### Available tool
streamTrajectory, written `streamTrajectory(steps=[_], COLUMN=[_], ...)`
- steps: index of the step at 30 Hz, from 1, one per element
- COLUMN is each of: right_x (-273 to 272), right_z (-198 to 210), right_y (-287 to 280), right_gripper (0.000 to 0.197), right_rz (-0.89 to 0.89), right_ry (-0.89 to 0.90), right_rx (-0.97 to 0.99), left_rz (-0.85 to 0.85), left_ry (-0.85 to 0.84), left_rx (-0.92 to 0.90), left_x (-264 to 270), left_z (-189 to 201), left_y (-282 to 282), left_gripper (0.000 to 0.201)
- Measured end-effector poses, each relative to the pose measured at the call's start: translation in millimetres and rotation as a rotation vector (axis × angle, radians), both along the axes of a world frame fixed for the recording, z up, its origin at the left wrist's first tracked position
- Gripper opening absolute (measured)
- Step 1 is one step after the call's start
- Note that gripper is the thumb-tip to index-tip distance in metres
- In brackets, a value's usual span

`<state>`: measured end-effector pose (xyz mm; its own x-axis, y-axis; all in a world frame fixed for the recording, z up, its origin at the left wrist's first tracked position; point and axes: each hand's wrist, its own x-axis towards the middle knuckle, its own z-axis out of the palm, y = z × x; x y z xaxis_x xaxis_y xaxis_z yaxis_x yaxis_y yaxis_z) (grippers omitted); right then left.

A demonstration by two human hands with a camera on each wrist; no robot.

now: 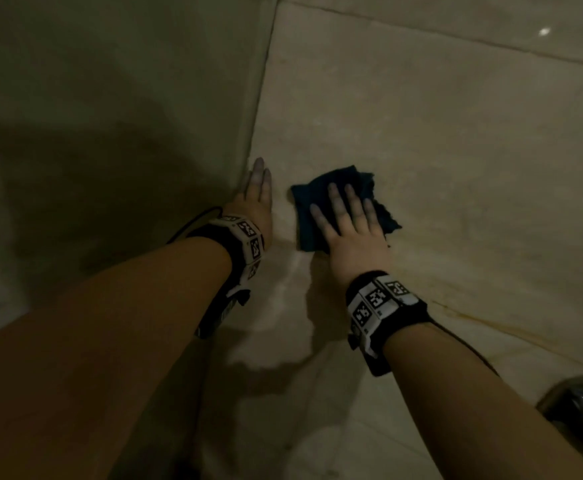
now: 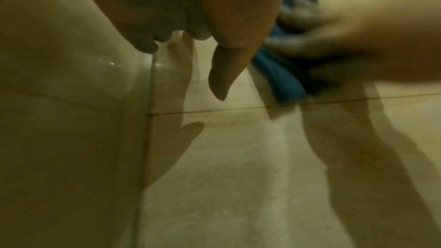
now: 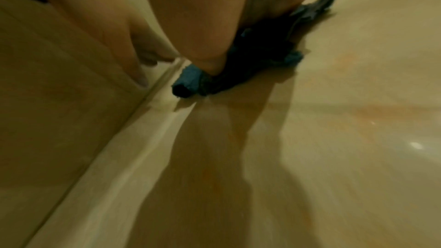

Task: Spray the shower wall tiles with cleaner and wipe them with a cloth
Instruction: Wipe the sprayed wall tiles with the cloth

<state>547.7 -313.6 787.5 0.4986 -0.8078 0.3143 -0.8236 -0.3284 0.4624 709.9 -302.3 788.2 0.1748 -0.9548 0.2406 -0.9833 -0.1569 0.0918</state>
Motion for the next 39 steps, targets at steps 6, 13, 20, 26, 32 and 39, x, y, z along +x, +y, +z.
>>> streamTrajectory(steps=[6, 13, 20, 26, 32, 39], right_x=[-32, -69, -84, -89, -87, -90], right_z=[-3, 49, -26, -18, 53, 63], right_y=[2, 3, 14, 17, 4, -4], right_gripper=[0.068, 0.064, 0.076, 0.072, 0.073, 0.069], right_rz=[-0.059, -0.13, -0.137, -0.183, -0.194, -0.155], right_ry=[-0.042, -0.315, -0.265, -0.279, -0.389, -0.432], right_rx=[0.004, -0.205, -0.039, 0.015, -0.199, -0.306], left_rz=[-0.088, -0.149, -0.219, -0.272, -0.275, -0.265], left_ry=[-0.051, -0.157, -0.21, -0.265, -0.317, -0.318], left_rx=[-0.088, -0.25, -0.282, -0.327, -0.376, -0.359], left_x=[-14, -24, -48, -54, -70, -91], left_z=[5, 25, 26, 48, 66, 72], left_y=[-4, -8, -18, -21, -21, -27], left_gripper=[0.093, 0.101, 0.1, 0.112, 0.128, 0.13])
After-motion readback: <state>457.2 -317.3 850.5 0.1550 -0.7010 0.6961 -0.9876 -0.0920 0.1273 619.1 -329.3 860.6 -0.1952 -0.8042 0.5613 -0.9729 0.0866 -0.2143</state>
